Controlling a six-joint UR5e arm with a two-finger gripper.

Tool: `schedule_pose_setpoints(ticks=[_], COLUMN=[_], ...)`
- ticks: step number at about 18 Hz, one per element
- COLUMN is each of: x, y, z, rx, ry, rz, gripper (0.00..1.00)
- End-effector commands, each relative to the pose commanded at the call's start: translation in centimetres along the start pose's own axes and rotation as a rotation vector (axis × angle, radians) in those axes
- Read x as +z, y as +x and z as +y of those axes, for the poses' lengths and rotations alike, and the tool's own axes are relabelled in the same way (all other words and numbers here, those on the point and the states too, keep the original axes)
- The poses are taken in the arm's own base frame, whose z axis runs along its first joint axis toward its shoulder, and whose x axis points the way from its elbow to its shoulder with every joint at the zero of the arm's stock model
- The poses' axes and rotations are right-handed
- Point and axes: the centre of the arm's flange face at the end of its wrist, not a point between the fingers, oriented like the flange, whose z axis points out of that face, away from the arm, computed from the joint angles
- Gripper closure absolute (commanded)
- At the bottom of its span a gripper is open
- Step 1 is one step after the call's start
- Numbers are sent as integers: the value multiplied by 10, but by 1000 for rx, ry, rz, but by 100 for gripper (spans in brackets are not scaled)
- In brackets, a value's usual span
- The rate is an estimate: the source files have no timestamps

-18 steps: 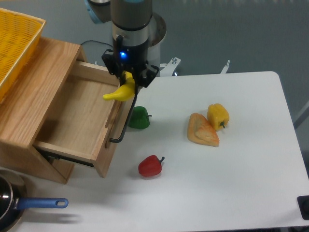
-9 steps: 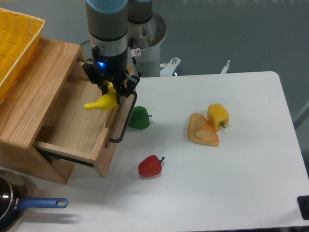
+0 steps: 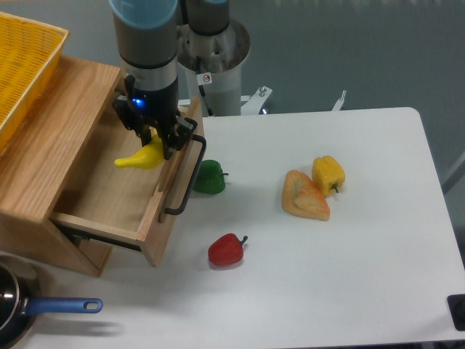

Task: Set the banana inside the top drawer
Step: 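Lower the banana into the drawer interior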

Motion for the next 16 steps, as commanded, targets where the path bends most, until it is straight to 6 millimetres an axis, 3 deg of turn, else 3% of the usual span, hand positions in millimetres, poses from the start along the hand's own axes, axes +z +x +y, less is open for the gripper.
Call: schedule_pose_setpoints(ticks=[16], x=[26], y=[9], z=[-5], rx=[17], ry=[-38], rz=[36], gripper=[59])
